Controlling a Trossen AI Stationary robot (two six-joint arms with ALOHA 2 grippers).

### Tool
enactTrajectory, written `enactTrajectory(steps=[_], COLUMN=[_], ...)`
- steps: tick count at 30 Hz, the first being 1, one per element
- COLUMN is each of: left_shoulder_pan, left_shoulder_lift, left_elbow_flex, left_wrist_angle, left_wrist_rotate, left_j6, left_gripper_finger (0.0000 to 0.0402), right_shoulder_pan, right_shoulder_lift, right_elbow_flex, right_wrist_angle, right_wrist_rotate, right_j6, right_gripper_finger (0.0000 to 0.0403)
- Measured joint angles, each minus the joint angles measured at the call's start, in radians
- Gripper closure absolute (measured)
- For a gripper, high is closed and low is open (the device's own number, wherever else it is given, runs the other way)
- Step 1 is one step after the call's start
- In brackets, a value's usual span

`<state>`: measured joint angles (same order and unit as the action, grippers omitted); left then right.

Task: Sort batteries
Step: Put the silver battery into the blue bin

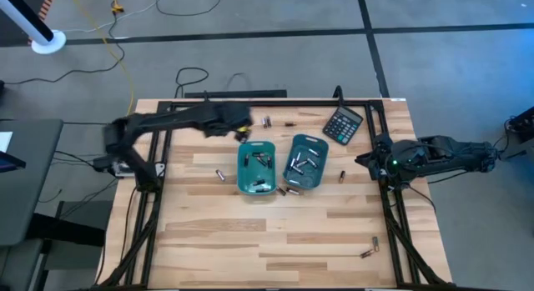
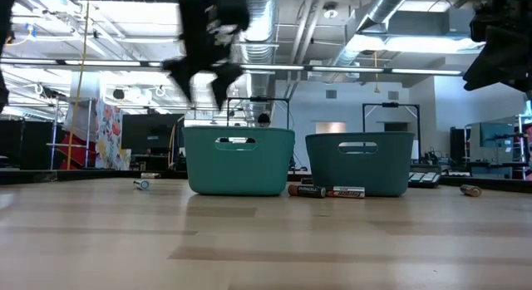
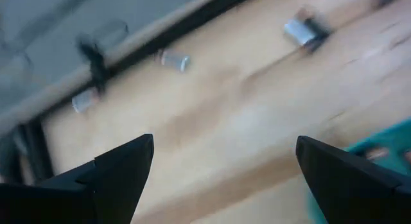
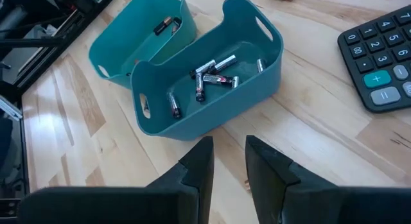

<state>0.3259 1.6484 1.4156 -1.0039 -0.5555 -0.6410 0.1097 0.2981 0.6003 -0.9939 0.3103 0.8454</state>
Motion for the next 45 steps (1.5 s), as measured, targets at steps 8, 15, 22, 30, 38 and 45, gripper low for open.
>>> enactTrajectory(steps=[8,15,22,30,38,45], left_shoulder_pan=[0.110,0.151,0.251,0.500,0.539,0.433], left_shoulder_lift=[-0.302,-0.325,-0.320,-0.319,-0.253,-0.241], left_elbow_flex=[-0.659,-0.927,-0.997,-0.998,-0.993,-0.951], left_wrist_angle=[0.528,0.779,0.868,0.951,0.996,1.009], left_wrist_rotate=[0.014,0.009,-0.054,0.186,0.262,0.181], left_j6=[-0.113,-0.143,-0.185,-0.117,-0.145,-0.223], left_gripper_finger=[0.0025,0.0025,0.0025,0.0025,0.0025,0.0025], right_shoulder_pan=[0.000,-0.001,-0.001,-0.039,-0.100,-0.126], right_shoulder_lift=[0.000,0.000,0.001,0.002,0.002,0.002], right_elbow_flex=[0.000,0.000,0.000,0.000,0.000,0.000], right_wrist_angle=[0.001,0.001,0.002,0.003,0.003,0.003], right_wrist_rotate=[0.001,0.008,0.038,0.061,0.061,0.061], right_j6=[0.065,0.136,0.173,0.178,0.144,0.140], right_gripper_finger=[0.0294,0.0294,0.0294,0.0294,0.0294,0.0294])
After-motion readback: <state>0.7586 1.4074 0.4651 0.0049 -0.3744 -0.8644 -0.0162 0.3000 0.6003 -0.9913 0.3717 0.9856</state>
